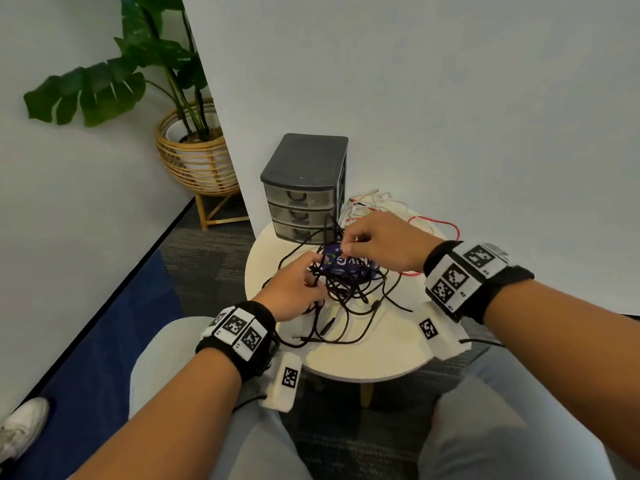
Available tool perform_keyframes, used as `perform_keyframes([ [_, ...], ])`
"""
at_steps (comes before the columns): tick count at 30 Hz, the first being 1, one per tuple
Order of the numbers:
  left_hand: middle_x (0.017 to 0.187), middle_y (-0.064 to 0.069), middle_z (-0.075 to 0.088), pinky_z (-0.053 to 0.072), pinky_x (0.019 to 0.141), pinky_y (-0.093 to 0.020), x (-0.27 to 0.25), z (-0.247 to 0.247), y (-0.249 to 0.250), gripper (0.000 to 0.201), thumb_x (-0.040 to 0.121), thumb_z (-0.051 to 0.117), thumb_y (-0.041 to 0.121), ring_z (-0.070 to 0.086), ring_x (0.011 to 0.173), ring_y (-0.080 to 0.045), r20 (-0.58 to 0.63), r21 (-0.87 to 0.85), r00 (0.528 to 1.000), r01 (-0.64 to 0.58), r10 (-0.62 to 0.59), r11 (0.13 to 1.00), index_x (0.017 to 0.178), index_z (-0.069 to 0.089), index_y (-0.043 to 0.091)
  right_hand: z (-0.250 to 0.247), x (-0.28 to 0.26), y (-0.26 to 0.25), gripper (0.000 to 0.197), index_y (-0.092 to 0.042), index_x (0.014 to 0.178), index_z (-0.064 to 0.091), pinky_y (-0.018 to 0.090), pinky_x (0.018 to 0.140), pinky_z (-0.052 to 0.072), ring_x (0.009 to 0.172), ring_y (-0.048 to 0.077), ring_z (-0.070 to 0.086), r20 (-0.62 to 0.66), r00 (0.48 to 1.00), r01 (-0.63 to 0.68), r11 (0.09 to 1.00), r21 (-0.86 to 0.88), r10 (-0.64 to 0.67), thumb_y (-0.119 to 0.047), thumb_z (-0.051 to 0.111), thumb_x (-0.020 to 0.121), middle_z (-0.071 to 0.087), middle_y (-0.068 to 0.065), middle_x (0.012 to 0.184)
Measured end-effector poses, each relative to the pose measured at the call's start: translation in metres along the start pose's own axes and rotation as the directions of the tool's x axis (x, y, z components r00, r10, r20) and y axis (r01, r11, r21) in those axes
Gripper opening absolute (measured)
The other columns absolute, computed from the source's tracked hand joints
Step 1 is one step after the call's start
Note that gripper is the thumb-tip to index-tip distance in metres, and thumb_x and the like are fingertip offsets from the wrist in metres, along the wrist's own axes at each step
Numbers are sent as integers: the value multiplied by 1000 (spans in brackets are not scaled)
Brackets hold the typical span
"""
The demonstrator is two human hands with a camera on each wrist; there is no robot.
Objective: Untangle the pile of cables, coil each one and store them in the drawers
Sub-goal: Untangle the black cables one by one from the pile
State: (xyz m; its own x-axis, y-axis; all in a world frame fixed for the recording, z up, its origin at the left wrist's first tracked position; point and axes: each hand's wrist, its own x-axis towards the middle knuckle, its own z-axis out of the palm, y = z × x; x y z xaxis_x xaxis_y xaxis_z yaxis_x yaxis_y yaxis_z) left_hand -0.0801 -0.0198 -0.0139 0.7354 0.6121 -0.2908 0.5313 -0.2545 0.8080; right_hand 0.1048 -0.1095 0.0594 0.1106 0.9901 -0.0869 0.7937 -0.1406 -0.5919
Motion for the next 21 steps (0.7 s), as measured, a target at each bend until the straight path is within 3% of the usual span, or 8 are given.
perform_keyframes([
  [5, 98, -22, 73, 58, 88, -48, -6, -5, 9, 30, 101, 58, 7, 72, 82, -30, 10, -156, 1000, 19, -17, 988, 127, 56, 22, -2, 11, -17, 15, -23, 81, 72, 20, 65, 37, 73, 8, 59, 187, 981, 99, 975, -201, -61, -22, 66, 94, 64, -11, 73],
  [10, 106, -13, 70, 58, 87, -44, -5, -5, 5, 55, 93, 68, 10, 71, 87, -22, 128, -50, 992, 13, -6, 999, 133, 44, 38, 3, 18, -26, 15, -22, 81, 72, 21, 67, 41, 80, 14, 64, 200, 976, 133, 955, -265, -81, -22, 65, 95, 70, -3, 83],
  [12, 101, -10, 72, 60, 84, -45, -5, -2, 3, 51, 94, 72, 21, 73, 83, -22, 95, -14, 995, -25, 26, 1000, 134, 45, 38, 7, 21, -29, 13, -18, 89, 76, 26, 75, 47, 85, 16, 65, 214, 971, 163, 945, -284, -103, -23, 66, 94, 71, -4, 87],
  [14, 97, -10, 73, 61, 82, -50, -5, -2, 2, 39, 98, 67, 21, 75, 77, -19, 23, -42, 999, -31, 32, 999, 131, 51, 32, 4, 22, -32, 15, -21, 104, 77, 26, 80, 47, 87, 11, 63, 236, 963, 202, 929, -311, -130, -26, 65, 96, 68, -10, 91],
  [17, 99, -11, 72, 60, 82, -52, -4, -4, 2, 32, 99, 62, 9, 76, 79, -19, -4, -48, 1000, 0, 0, 999, 125, 55, 27, -17, 25, -29, 22, -23, 117, 70, 15, 72, 43, 76, -2, 62, 189, 980, 100, 971, -218, -58, -28, 52, 105, 62, -17, 85],
  [19, 104, -11, 69, 60, 83, -51, -3, -5, 1, 35, 98, 60, 5, 76, 81, -16, -2, -26, 1000, 25, -25, 999, 124, 55, 29, -31, 29, -16, 22, -20, 115, 67, 21, 73, 57, 75, 5, 71, 128, 991, -40, 995, -90, 51, -21, 46, 107, 71, -3, 87],
  [21, 106, -9, 68, 60, 84, -49, -2, -4, 0, 37, 98, 59, 4, 76, 81, -13, -6, -11, 999, 38, -38, 999, 124, 54, 31, -33, 28, -4, 20, -15, 109, 70, 27, 75, 61, 75, 8, 74, 128, 982, -128, 988, -85, 139, -15, 51, 104, 74, 2, 85],
])
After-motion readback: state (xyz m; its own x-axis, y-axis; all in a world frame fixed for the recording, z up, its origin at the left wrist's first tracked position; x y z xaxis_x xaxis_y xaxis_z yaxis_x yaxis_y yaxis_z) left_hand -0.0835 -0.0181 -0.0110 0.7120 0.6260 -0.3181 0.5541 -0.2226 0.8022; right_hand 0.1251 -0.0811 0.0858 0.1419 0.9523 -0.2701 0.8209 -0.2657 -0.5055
